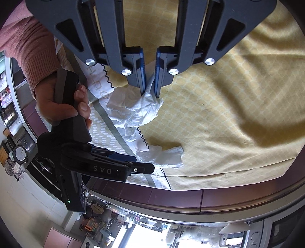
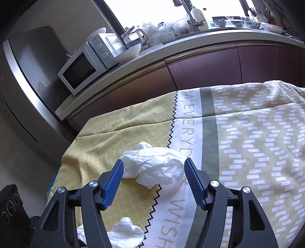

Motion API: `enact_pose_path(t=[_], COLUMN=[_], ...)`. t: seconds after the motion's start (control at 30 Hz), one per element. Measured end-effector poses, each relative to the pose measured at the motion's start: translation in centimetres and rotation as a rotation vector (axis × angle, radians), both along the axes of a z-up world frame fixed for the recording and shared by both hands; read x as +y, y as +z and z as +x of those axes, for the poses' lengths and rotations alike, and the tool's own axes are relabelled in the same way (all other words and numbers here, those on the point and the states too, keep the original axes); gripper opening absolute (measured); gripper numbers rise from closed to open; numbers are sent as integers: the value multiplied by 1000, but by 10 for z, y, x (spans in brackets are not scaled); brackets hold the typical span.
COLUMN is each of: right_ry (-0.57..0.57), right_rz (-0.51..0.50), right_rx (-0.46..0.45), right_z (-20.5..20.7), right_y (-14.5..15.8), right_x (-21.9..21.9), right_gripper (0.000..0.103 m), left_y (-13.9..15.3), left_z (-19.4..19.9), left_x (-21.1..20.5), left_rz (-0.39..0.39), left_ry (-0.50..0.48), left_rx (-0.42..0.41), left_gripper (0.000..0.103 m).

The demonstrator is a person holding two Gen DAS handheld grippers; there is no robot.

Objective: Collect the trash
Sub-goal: 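Grasp a crumpled white tissue with the left tool while the right tool grasps another tissue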

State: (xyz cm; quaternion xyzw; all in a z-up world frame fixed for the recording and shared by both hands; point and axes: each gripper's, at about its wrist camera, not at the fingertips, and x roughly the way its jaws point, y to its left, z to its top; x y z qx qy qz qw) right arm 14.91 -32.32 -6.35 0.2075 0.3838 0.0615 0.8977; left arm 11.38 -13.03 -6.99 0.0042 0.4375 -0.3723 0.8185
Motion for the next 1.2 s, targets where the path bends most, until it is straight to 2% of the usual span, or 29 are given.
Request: enact_pose_path(t=[0.3, 0.4, 0.53, 0.63, 0.8, 1.2], right_ry=[12, 12, -2, 1, 9, 38], right_rz=[-57, -99, -93, -65, -38, 5], right_rx=[42, 45, 45, 45, 34, -40], right_z=[10, 10, 9, 9, 6, -16], right_y=[-11, -12, -13, -14, -13, 7], right_x=[13, 17, 14, 10, 9, 22], right_gripper=[65, 55, 44, 31, 22, 19], left_y=[8, 9, 10, 10, 13, 17], left_z=[4, 5, 4, 3, 1, -4], left_x=[40, 49, 61, 68, 74, 89], left_rz=[-31, -41, -46, -57, -60, -56], left_ry=[93, 115, 140, 151, 161, 195], left_rx=[-5, -4, -8, -2, -11, -30], left_gripper=[9, 9, 9, 9, 9, 9])
